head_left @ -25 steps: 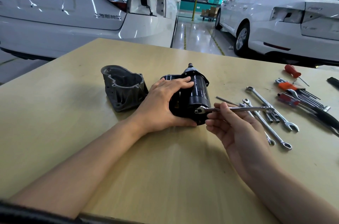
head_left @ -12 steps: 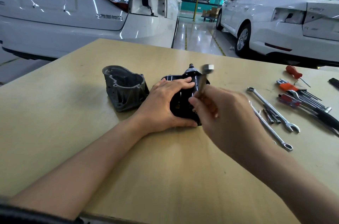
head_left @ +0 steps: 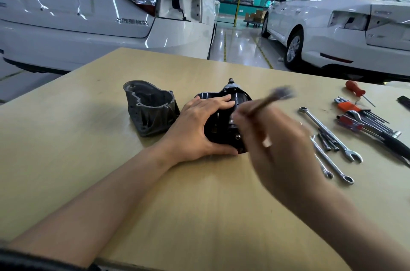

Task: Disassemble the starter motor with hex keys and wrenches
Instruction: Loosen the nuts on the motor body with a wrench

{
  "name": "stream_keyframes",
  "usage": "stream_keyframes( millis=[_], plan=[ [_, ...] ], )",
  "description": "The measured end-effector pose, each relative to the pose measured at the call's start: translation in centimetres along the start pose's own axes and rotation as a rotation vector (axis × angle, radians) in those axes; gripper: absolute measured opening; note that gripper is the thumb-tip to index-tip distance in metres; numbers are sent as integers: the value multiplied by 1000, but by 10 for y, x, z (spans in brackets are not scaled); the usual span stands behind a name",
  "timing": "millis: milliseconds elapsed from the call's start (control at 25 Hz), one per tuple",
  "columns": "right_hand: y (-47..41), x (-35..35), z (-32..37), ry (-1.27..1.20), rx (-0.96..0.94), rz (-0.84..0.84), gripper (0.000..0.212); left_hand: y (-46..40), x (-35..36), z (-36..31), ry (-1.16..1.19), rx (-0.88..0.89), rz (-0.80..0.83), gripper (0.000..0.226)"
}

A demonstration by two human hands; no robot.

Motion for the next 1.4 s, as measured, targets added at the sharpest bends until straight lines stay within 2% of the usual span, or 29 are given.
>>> stream_keyframes(
  millis=[40, 120, 200, 280, 440, 720, 840, 1000, 1160, 1320, 1400],
  plan=[
    [0, -7, -12, -207, 170, -50, 11, 0, -1, -2, 2, -7, -12, 86],
    [7, -6, -36, -650, 571, -43, 14, 1, -3, -5, 7, -13, -23, 89],
    [20, 2, -55, -920, 891, -47, 17, 1, -3, -6, 8, -13, -31, 88],
    [27, 8, -63, -1023, 1037, -62, 17, 1, -3, -6, 9, -18, -40, 89],
    [29, 13, -63, -1072, 1057, -60, 17, 1, -1, -5, 11, -7, -48, 89],
    [30, 18, -60, -1068, 1028, -40, 15, 1, -2, -5, 2, 0, -46, 88],
    [30, 17, -56, -959, 950, -30, 15, 1, -3, -6, -3, -6, -38, 87],
    [18, 10, -42, -608, 705, -10, 16, 1, -2, -6, 3, -15, -36, 87],
    [-2, 8, -18, -30, 357, 83, 16, 0, 0, -3, 19, 6, -14, 87],
    [-8, 32, 6, 357, 123, 359, 7, -1, 1, 0, 46, 9, -15, 74],
    [-5, 43, 13, 478, 32, 421, 3, -1, 2, 0, 30, 29, -13, 70]
  ],
)
Point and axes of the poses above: each hand's wrist, its own y-axis away from the middle knuckle, its own x-axis out of the palm, z = x × y, the point moved 4 cm from there along -y, towards the middle knuckle, and after that the axes turned 13 degrees about x, right-handed, at the moved point
